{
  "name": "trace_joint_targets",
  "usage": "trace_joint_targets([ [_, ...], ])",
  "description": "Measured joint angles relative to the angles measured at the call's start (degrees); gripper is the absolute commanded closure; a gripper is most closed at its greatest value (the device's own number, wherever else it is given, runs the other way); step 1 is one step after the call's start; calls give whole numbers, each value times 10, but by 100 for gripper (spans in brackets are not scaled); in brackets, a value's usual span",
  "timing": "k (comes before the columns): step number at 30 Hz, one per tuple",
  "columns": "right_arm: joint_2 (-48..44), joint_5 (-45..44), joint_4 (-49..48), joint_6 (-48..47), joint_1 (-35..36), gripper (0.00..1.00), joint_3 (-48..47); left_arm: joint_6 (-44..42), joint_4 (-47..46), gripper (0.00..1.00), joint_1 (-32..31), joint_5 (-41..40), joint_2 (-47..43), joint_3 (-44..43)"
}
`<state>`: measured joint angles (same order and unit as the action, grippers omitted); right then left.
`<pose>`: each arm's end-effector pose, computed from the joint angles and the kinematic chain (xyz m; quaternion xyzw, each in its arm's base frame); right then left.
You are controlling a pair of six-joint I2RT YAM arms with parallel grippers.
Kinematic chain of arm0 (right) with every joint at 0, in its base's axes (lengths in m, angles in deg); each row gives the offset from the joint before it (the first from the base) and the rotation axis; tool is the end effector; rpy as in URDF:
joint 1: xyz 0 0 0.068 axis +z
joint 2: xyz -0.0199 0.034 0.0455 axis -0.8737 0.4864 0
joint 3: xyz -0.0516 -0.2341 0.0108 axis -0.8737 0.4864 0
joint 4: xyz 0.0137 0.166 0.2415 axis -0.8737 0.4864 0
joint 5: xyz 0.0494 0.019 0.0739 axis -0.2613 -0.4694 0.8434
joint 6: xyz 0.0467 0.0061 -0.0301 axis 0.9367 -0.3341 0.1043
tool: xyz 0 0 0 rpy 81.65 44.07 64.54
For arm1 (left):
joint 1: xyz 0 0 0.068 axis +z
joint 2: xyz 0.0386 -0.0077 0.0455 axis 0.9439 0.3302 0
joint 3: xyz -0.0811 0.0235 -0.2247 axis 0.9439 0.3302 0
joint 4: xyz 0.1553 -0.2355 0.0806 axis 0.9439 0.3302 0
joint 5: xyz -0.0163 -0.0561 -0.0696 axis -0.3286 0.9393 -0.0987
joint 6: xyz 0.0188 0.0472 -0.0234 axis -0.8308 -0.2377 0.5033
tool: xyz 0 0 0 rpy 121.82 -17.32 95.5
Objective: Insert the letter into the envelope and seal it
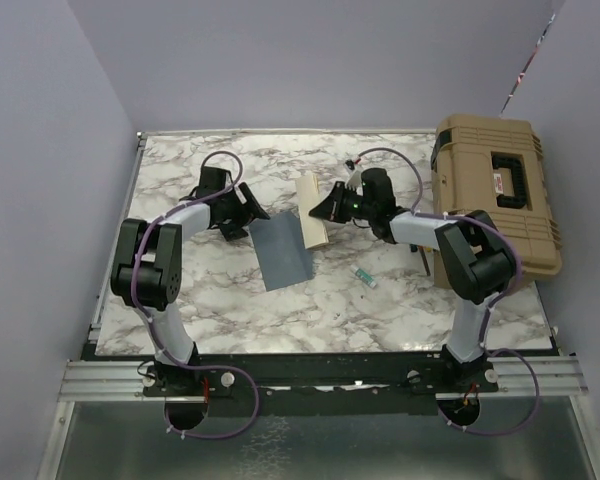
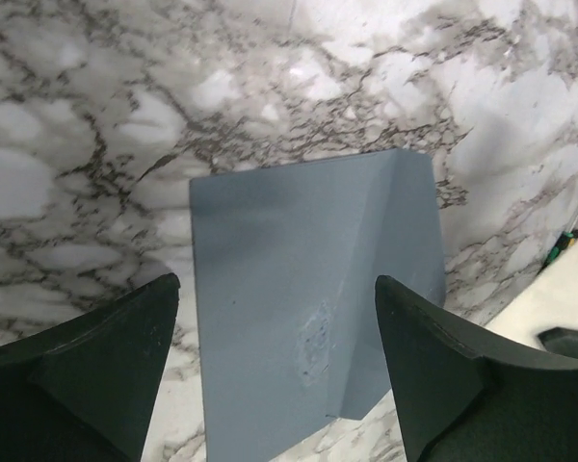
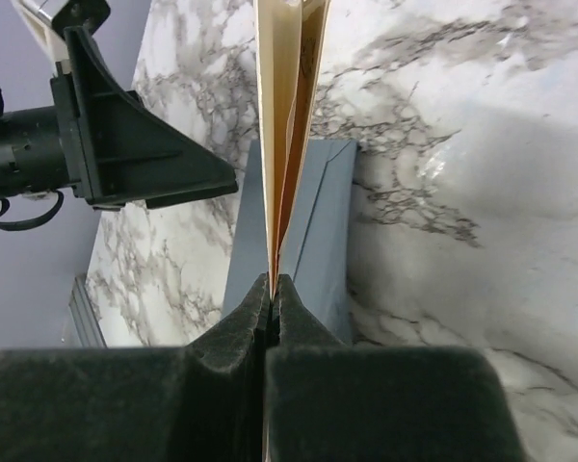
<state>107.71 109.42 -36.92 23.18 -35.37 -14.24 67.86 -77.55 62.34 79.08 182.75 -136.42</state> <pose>0.3795 0.2030 0.1193 -0.0634 0.8193 0.4612 0.3346 0.3871 -0.0700 0.1051 -0.2124 0.9121 -0.2762 0.2160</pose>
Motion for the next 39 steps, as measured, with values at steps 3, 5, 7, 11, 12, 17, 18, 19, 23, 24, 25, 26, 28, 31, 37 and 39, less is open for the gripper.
trace_joint_targets([
  [3,-16,-22,-28,13,22,100,27,3,29,16,0,-16,-15,6],
  [5,-27,-34,-38,16,34,100,35,3,48,20,-1,-28,-35,24],
  [7,-29,-42,-53,19,43,100,34,4,70,23,-1,-32,-55,43],
  [11,-16,-57,-83,21,56,100,33,8,88,36,-1,-30,-79,73],
  [12,-9,-63,-89,21,57,100,33,8,91,41,-1,-28,-84,79],
  [17,15,-99,-106,4,61,100,57,18,107,50,-3,-4,-101,110],
  [18,15,-107,-108,0,63,100,66,20,110,50,-3,2,-102,114],
  [19,15,-113,-109,-4,63,100,74,22,113,50,-4,10,-103,117],
  [23,15,-135,-107,-14,72,100,92,37,119,50,-12,42,-104,131],
  [24,15,-138,-105,-14,76,100,93,41,119,51,-17,45,-105,135],
  [25,15,-141,-104,-14,80,100,93,49,120,51,-24,47,-108,139],
  [26,15,-145,-103,-14,83,100,93,54,121,52,-29,47,-110,142],
  [28,15,-151,-100,-14,88,100,93,66,122,54,-38,47,-111,145],
  [31,15,-158,-96,-14,90,100,96,89,121,56,-46,45,-112,148],
  [37,15,-160,-96,-14,90,100,111,119,121,57,-49,29,-117,152],
  [39,15,-160,-94,-14,90,100,114,123,121,59,-49,25,-117,153],
])
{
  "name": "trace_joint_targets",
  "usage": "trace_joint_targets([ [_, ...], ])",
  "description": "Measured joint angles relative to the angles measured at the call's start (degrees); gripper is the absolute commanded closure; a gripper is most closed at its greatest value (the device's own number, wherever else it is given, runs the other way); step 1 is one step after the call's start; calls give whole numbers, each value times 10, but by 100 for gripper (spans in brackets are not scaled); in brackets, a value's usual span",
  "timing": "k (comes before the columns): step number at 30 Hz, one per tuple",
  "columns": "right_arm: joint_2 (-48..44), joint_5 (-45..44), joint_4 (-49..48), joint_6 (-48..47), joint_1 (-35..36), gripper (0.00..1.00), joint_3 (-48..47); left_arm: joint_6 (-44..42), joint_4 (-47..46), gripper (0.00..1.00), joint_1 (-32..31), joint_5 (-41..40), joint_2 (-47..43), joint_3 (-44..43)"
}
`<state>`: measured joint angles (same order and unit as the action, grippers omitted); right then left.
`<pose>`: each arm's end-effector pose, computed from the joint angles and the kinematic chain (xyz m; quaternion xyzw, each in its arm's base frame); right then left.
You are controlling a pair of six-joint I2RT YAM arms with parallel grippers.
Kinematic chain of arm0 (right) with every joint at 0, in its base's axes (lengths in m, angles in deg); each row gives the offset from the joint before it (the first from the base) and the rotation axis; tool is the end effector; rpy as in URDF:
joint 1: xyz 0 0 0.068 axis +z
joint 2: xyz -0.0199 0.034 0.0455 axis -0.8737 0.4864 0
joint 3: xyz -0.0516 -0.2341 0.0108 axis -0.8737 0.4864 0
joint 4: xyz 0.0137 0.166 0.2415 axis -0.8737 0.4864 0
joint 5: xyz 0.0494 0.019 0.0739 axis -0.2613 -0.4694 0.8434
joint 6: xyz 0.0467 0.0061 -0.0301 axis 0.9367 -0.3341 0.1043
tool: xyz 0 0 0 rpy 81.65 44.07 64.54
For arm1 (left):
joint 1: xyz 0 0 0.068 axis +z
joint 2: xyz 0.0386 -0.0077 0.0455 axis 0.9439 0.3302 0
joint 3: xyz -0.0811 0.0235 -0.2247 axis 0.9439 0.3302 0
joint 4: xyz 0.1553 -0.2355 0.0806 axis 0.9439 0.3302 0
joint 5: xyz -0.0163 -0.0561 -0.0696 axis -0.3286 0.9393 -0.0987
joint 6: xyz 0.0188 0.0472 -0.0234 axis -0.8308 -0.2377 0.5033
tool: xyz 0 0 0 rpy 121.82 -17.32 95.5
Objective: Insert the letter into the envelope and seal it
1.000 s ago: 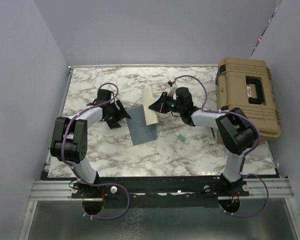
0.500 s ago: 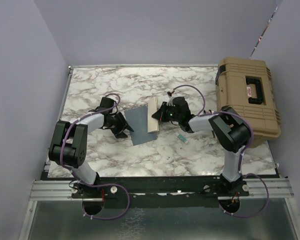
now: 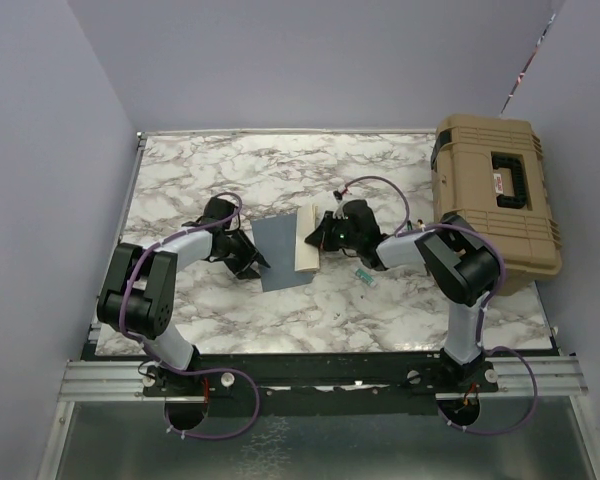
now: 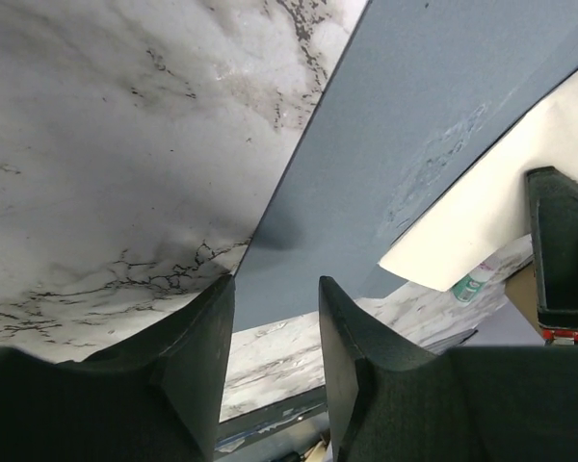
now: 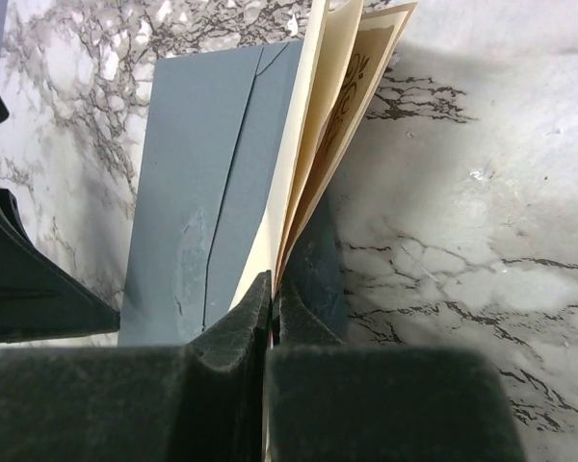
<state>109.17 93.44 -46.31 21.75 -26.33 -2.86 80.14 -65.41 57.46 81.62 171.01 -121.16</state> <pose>0.3186 0.2313 0.0621 -0.0601 0.8484 0.3841 0.3592 0.2994 -0.0854 0.0836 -0.2983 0.9182 -0.2561 0.0480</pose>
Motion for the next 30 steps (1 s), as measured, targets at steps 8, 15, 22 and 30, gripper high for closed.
trace_joint_targets([
  [8,0,16,-16,-36,3,100,12,-26,14,76,-3,-17,0,-13],
  [15,2,0,-26,-81,29,100,20,-61,22,80,-4,-46,-1,-47],
  [22,2,-16,24,-59,34,100,-6,-72,31,80,-12,-74,-15,-45],
  [30,0,-11,58,-18,35,100,-16,-55,23,86,-45,-75,-16,-3],
])
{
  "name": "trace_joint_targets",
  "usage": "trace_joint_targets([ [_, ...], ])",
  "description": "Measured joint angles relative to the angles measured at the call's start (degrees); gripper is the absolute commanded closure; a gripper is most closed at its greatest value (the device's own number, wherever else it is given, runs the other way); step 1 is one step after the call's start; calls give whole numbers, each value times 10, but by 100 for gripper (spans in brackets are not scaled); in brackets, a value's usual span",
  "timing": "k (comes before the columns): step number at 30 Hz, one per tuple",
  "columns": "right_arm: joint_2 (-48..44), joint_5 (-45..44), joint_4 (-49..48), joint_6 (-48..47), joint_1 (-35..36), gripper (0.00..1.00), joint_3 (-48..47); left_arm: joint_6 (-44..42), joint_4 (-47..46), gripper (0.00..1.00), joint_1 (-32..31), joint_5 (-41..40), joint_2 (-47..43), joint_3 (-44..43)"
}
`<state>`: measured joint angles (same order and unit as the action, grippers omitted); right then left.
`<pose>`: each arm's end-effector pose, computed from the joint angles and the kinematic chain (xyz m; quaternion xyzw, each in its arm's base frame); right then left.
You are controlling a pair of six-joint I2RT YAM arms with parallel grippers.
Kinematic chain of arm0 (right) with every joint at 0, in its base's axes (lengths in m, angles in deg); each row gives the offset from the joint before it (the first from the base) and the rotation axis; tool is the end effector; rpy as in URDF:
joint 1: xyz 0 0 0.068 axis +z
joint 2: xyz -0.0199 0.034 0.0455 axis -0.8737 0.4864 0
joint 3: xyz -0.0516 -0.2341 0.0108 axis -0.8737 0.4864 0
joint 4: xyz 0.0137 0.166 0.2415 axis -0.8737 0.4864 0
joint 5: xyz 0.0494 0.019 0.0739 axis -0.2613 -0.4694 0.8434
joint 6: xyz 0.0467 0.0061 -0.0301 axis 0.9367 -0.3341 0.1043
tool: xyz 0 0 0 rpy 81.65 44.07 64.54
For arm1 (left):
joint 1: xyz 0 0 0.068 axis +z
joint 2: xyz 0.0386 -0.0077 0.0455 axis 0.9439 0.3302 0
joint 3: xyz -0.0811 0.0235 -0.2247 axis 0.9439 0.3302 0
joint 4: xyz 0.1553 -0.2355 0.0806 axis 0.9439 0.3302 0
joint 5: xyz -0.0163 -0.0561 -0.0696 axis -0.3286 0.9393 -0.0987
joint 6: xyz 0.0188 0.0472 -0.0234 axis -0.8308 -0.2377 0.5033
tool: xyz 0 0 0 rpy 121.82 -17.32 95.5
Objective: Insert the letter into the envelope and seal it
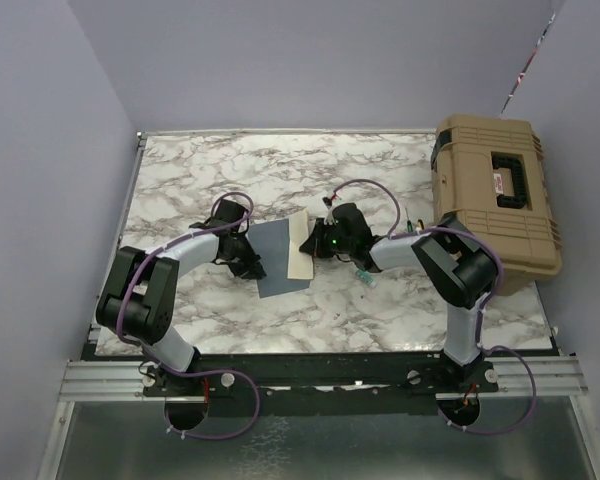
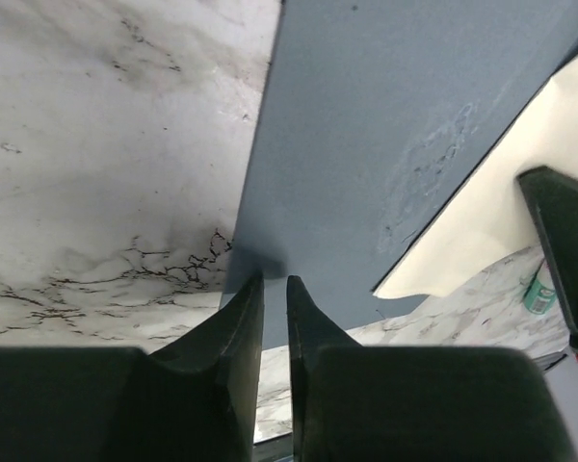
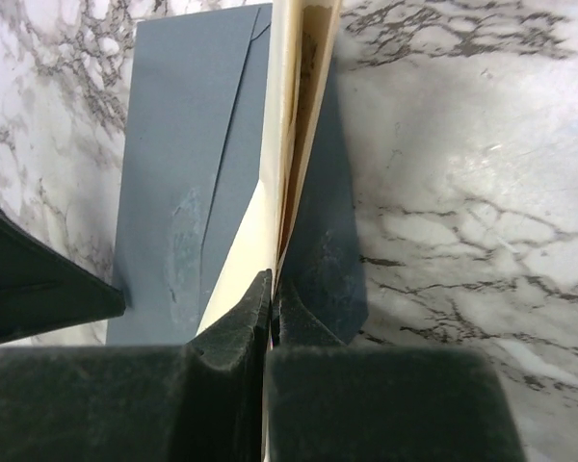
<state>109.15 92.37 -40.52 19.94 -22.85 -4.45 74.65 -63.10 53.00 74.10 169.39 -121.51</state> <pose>0.3059 0.2509 0.0604 -0.0914 0.8642 0.3667 0.3321 0.2921 -0.1034 0.0905 -0.2322 0.9478 -0.2017 0.0839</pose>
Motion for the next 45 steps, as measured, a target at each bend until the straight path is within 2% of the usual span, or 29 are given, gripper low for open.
trace_joint_targets([
  [7,-10,21,24,35,6,100,0,29,-12,100,0,2,1,7],
  [17,-72,-15,58,1,6,100,1,34,-16,100,0,2,3,8],
  [24,-95,-66,30,-51,8,100,37,34,-17,100,0,6,5,7],
  [31,-86,-75,4,-59,33,100,48,51,-23,100,0,19,11,6],
  [36,-74,-71,-7,-26,39,100,49,74,-23,100,0,19,11,6],
  [45,-55,-66,43,94,30,100,37,118,-40,100,0,18,-1,26],
])
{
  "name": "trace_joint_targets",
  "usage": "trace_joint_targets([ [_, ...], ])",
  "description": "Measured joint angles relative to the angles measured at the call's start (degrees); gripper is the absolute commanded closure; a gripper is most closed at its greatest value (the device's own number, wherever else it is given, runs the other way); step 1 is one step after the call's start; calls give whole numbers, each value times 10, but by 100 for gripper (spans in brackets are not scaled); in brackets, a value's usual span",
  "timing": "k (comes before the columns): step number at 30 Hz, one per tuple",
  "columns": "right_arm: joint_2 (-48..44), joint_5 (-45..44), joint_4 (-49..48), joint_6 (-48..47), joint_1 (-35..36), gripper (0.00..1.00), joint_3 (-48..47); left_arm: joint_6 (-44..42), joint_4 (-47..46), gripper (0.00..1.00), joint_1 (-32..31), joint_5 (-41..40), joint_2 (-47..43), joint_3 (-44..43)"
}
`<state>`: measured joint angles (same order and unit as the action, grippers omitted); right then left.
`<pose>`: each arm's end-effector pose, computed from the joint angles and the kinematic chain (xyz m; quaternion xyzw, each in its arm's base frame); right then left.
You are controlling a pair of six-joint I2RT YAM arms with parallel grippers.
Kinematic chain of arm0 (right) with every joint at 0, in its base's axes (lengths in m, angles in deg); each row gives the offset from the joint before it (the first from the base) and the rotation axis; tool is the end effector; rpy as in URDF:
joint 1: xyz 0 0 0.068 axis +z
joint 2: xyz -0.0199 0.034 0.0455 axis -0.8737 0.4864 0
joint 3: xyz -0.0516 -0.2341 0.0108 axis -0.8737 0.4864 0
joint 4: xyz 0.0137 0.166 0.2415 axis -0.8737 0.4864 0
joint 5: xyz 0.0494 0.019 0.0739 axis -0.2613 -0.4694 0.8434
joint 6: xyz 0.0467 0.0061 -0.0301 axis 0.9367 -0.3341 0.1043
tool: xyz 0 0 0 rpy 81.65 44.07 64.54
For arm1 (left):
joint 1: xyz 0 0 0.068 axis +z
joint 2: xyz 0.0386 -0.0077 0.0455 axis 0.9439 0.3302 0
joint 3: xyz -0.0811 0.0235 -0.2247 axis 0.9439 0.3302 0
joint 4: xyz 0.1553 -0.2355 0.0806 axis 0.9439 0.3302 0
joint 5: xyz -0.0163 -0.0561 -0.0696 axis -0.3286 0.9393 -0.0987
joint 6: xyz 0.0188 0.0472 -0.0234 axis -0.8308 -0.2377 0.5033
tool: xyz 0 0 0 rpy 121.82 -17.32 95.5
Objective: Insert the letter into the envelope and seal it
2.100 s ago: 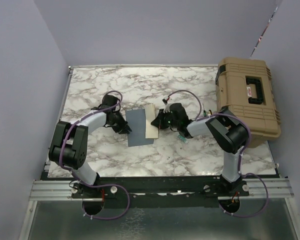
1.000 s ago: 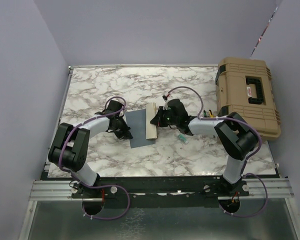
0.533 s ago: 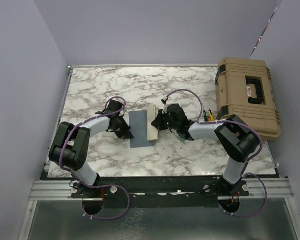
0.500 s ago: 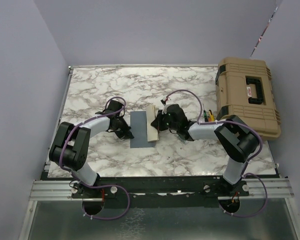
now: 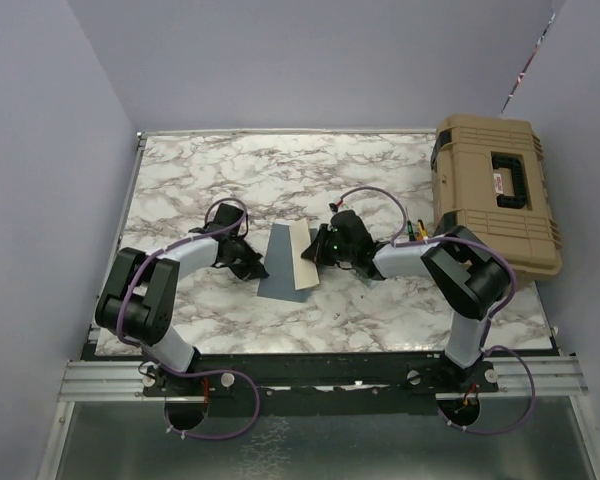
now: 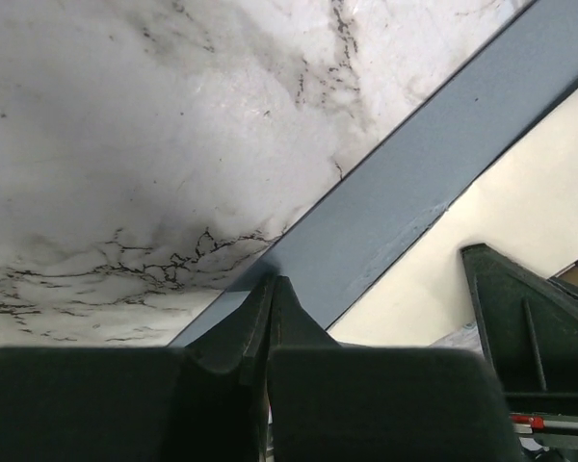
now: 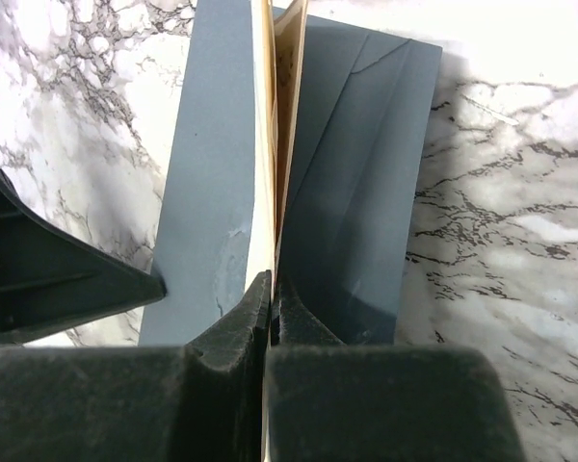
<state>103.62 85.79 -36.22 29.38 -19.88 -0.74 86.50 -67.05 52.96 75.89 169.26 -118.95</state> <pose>0.2830 0.2523 0.0694 -0.0132 0.8823 0.3528 0.3113 0.2875 -0.1034 0.0817 -0.3226 0.9163 -0.2287 0.0630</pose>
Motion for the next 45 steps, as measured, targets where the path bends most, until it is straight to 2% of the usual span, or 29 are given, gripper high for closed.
trace_joint_targets([
  [3,0,-2,3,22,-1,100,1,9,-4,98,0,0,-6,6],
  [7,-20,-16,1,35,-1,100,24,-2,5,64,0,-11,-18,6],
  [10,-50,-23,8,38,-1,100,41,-18,26,47,0,-31,-39,3],
  [13,-76,-22,19,42,-1,100,43,-44,45,39,0,-51,-71,1],
  [22,-146,29,85,51,-24,100,57,-127,72,40,-1,-45,-67,-1],
  [30,-139,78,131,71,-46,100,64,-168,81,41,-10,-44,-39,-21],
  [45,-131,96,170,111,-59,100,75,-176,79,46,-24,-31,-5,-47],
])
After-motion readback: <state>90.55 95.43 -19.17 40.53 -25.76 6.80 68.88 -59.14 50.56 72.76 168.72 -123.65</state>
